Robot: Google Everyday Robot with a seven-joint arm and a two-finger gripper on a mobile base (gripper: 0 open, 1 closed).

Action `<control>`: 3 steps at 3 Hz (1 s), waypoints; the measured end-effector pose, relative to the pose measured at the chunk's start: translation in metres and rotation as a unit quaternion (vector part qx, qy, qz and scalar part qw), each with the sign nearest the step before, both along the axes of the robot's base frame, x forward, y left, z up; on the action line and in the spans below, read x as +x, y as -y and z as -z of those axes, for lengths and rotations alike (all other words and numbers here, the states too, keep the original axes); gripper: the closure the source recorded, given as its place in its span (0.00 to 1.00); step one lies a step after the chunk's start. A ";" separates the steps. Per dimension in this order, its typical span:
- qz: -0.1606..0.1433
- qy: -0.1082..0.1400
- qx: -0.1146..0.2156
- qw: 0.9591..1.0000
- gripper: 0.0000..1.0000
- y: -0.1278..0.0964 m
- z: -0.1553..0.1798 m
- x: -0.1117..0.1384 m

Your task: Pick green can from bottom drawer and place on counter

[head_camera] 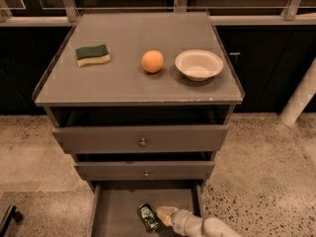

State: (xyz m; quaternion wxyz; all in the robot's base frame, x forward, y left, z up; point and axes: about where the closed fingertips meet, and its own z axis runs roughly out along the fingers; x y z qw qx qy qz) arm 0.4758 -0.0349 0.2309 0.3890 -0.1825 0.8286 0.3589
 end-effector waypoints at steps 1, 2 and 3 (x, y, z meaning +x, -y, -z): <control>-0.017 -0.002 0.016 1.000 0.82 -0.007 -0.005 -0.009; -0.017 -0.002 0.016 1.000 0.58 -0.007 -0.005 -0.009; 0.000 -0.005 0.000 1.000 0.35 -0.011 -0.003 -0.006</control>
Offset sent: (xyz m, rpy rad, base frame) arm -0.0086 0.0067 0.0053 0.0311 0.0034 0.0345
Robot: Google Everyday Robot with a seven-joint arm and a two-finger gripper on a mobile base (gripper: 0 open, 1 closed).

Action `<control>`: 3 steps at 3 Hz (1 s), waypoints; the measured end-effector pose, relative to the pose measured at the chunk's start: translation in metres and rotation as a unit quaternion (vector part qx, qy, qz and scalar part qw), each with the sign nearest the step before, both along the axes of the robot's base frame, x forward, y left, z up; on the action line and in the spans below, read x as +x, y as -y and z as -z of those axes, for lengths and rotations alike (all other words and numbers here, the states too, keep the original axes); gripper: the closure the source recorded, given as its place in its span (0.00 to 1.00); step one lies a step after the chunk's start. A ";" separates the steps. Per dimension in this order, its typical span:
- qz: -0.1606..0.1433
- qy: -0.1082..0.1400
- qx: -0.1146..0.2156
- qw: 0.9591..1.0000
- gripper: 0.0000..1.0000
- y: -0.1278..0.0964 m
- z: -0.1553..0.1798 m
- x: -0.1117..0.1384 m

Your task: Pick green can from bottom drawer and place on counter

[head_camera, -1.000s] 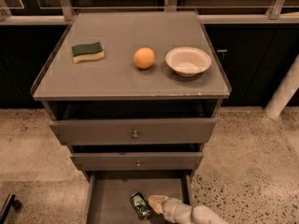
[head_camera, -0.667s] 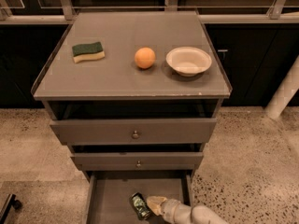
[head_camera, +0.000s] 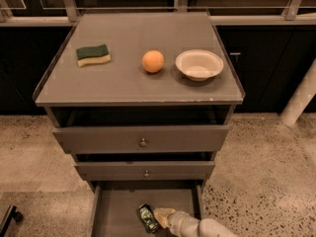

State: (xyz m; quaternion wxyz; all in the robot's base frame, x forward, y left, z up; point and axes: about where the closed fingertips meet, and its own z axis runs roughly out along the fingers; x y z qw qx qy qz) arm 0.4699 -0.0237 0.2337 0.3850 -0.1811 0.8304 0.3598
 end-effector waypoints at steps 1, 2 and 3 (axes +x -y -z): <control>0.019 -0.007 -0.025 0.999 0.12 -0.009 0.005 0.010; 0.032 -0.020 -0.061 0.997 0.00 -0.018 0.017 0.015; 0.042 -0.036 -0.116 0.992 0.00 -0.021 0.037 0.018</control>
Offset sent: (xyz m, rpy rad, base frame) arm 0.0234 0.0247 -0.0323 -0.2281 0.0675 -0.1066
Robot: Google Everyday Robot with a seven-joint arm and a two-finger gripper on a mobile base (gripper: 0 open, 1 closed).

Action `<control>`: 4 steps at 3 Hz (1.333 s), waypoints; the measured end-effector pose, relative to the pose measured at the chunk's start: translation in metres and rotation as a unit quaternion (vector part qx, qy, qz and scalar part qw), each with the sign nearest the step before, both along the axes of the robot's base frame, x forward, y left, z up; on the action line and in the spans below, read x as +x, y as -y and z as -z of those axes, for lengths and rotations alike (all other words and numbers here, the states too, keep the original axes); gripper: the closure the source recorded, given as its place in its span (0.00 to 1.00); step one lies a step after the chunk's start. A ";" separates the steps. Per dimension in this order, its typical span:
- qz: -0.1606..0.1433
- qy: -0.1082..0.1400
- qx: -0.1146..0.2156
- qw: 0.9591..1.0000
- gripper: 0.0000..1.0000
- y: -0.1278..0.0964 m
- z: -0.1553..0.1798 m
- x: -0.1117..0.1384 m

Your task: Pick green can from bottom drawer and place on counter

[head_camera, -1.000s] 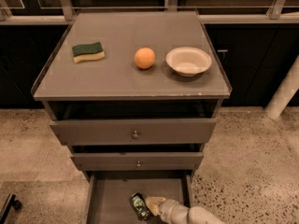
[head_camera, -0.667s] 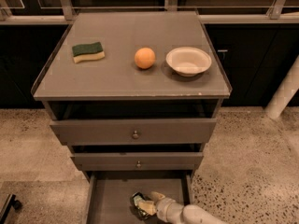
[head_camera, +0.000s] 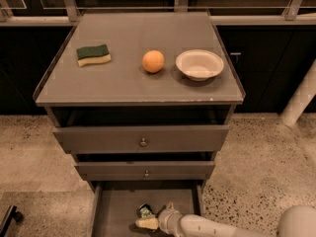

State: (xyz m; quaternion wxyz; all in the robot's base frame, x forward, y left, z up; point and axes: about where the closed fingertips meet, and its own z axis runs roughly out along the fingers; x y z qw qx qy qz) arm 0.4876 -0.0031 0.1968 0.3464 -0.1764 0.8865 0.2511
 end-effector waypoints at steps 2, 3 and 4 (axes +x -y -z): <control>0.030 -0.030 -0.069 0.997 0.00 0.022 0.038 0.008; 0.043 -0.038 -0.085 0.995 0.00 0.032 0.050 0.011; 0.045 -0.043 -0.090 0.994 0.00 0.031 0.057 0.012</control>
Offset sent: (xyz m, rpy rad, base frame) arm 0.0140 -0.0401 -0.0574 -0.2170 0.0900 -0.0987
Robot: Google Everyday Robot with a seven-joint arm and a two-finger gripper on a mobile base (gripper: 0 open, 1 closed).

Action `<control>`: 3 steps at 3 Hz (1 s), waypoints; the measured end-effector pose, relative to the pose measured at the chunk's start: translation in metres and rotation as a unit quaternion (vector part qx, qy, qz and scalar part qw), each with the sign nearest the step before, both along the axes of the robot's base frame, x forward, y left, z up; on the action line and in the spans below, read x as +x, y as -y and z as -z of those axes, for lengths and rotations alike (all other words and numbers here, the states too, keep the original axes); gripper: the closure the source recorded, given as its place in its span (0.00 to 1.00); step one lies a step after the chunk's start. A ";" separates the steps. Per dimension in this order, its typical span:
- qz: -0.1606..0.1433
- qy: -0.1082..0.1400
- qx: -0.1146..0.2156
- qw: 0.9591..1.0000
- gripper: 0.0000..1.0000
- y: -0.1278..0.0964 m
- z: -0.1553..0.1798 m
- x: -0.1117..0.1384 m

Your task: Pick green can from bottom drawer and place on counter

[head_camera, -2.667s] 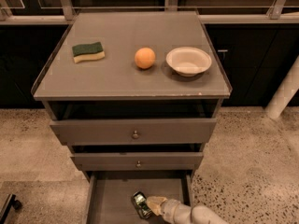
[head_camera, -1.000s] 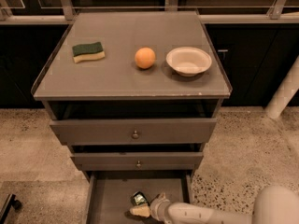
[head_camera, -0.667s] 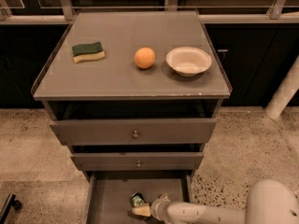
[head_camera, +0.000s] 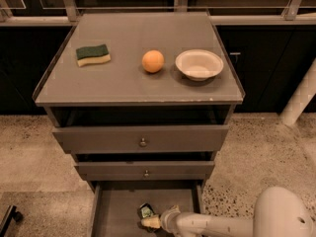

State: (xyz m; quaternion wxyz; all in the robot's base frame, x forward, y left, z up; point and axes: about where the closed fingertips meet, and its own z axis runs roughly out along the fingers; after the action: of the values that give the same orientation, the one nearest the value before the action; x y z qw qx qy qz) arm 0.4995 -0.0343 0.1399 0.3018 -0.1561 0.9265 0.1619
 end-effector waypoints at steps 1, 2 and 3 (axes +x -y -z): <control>-0.002 -0.009 0.003 1.000 0.00 -0.009 0.007 -0.002; -0.011 -0.017 0.011 1.000 0.00 -0.022 0.010 -0.009; -0.011 -0.017 0.011 1.000 0.18 -0.023 0.010 -0.010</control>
Offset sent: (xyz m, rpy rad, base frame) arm -0.0173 0.0374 -0.0127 0.0414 0.0510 0.0450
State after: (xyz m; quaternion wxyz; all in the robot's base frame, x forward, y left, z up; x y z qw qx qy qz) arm 0.4900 -0.0118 0.1301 0.2858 -0.1605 0.9277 0.1784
